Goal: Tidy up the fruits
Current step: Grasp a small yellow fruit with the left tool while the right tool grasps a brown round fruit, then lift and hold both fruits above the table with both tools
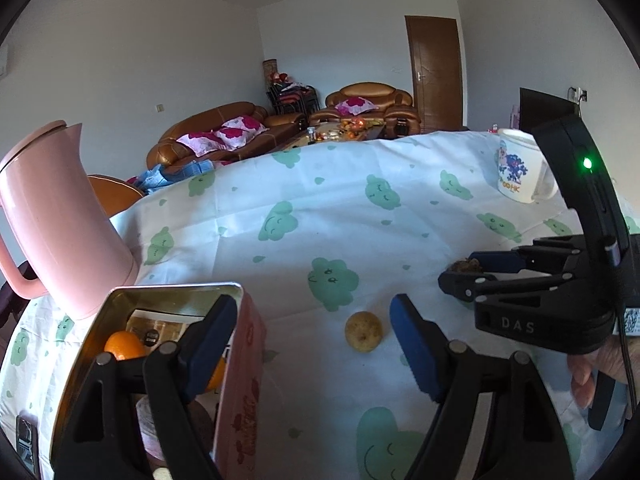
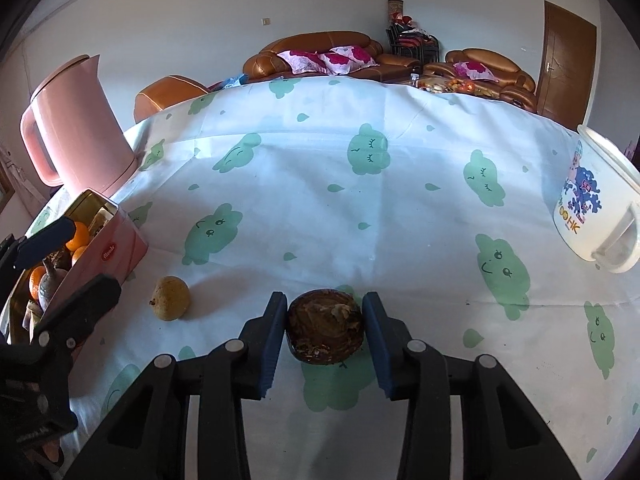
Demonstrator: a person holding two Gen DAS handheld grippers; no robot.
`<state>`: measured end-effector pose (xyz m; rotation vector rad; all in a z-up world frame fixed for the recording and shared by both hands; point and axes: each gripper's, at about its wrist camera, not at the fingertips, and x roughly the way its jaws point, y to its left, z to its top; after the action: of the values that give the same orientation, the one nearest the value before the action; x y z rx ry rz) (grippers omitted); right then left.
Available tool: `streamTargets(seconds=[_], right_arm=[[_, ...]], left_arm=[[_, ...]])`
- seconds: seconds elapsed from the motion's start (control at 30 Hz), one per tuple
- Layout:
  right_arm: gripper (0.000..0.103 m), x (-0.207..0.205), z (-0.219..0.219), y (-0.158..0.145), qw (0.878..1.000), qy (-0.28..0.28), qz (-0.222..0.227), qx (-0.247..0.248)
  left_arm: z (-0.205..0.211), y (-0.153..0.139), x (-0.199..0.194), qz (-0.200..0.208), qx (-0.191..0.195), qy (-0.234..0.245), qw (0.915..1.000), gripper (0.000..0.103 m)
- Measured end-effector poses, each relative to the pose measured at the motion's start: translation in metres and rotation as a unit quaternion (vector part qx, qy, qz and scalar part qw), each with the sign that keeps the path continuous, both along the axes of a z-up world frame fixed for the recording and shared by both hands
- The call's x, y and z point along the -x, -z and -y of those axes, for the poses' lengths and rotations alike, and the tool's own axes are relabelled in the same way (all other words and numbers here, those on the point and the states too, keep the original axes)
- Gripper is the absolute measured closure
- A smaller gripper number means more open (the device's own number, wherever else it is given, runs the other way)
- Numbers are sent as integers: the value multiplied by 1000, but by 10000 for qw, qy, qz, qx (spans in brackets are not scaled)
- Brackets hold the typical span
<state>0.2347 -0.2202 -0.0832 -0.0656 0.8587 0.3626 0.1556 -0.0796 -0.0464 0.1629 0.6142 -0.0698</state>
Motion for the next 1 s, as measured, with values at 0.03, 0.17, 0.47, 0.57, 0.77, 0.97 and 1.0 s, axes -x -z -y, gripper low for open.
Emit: streamTargets(seconds=[0.03, 0.17, 0.47, 0.57, 0.77, 0.97, 1.0], right_arm=[[62, 0, 2, 0, 10000, 33, 3, -29], [62, -1, 8, -2, 9998, 158, 34, -127], [62, -2, 8, -2, 9998, 175, 17, -132], [62, -2, 8, -2, 9998, 165, 11, -147], [62, 0, 8, -4, 9997, 147, 61, -161], [62, 0, 9, -5, 9997, 120, 104, -200], [62, 1, 9, -5, 9996, 115, 122, -206]], left_arm=[[4, 3, -1, -65, -16, 73, 10000, 23], [13, 15, -11, -420, 78, 248, 9988, 38], [30, 34, -39, -1126, -43, 401, 9928, 49], [27, 39, -45, -1306, 76, 367, 9907, 61], [22, 39, -46, -1356, 259, 386, 9897, 75], [18, 36, -44, -1308, 443, 440, 9894, 76], [19, 35, -44, -1270, 444, 451, 9899, 76]])
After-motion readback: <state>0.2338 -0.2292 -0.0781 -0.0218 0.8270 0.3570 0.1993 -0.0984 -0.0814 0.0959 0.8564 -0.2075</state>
